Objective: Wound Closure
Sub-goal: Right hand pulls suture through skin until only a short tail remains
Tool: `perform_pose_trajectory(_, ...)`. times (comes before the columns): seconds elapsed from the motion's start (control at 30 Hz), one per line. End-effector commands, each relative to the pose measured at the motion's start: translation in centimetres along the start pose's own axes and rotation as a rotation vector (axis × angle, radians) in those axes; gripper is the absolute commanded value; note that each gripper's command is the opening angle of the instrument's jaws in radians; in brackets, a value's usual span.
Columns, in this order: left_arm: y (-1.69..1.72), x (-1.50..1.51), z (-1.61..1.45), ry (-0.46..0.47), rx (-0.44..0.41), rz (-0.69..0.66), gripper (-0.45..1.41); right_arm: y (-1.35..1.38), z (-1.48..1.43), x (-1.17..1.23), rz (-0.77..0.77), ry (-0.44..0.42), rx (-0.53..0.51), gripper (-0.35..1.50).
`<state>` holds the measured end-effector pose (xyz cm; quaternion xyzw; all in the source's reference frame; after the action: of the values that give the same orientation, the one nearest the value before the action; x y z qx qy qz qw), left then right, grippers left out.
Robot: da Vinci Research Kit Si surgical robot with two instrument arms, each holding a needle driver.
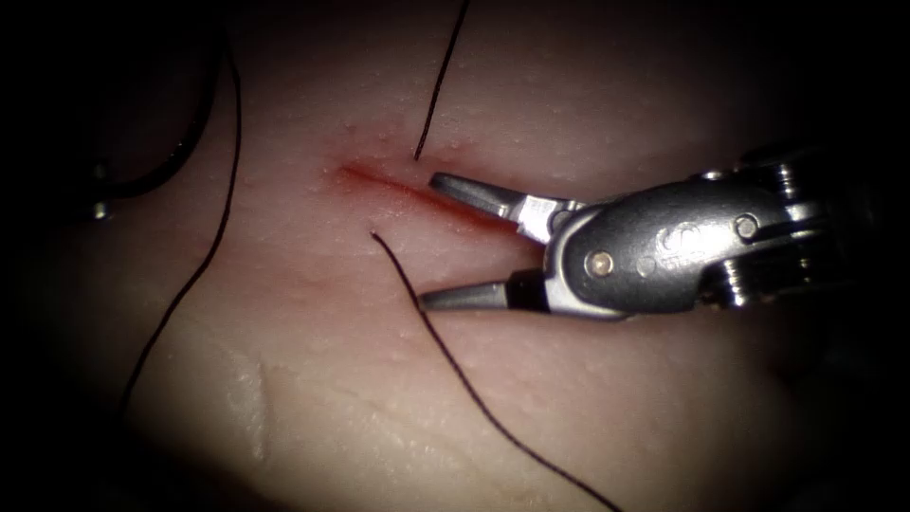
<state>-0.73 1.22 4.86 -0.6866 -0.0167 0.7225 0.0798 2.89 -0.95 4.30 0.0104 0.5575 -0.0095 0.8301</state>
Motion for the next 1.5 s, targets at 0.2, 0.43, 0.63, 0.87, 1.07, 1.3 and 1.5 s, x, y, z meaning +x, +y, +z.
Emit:
perform_pose_trajectory(0.2,0.1,-0.04,0.02,0.002,-0.004,-0.003,-0.45,-0.13,0.33,-0.17,-0.027,-0.006,0.022,1.33)
perform_pose_trajectory(0.43,0.09,-0.04,0.02,0.003,-0.004,-0.003,-0.45,-0.22,0.37,-0.15,-0.049,0.019,0.047,1.23)
perform_pose_trajectory(0.63,0.1,-0.04,0.02,0.002,-0.003,-0.003,-0.45,-0.19,0.29,-0.12,-0.046,0.022,0.055,1.09)
perform_pose_trajectory(0.87,0.11,-0.03,0.03,0.001,-0.002,-0.003,-0.45,-0.26,0.4,-0.12,-0.052,0.03,0.04,0.78)
perform_pose_trajectory(1.07,0.12,-0.02,0.0,0.001,-0.004,-0.004,-0.45,-0.29,0.35,-0.2,-0.059,0.033,0.042,-0.35)
perform_pose_trajectory(1.3,0.12,-0.02,0.02,0.001,-0.002,-0.004,-0.45,-0.34,0.23,-0.18,-0.061,0.04,0.052,-0.35)
perform_pose_trajectory(1.5,0.11,-0.02,0.04,-0.002,0.001,-0.004,-0.45,-0.53,0.09,-0.06,-0.07,0.054,0.069,-0.35)
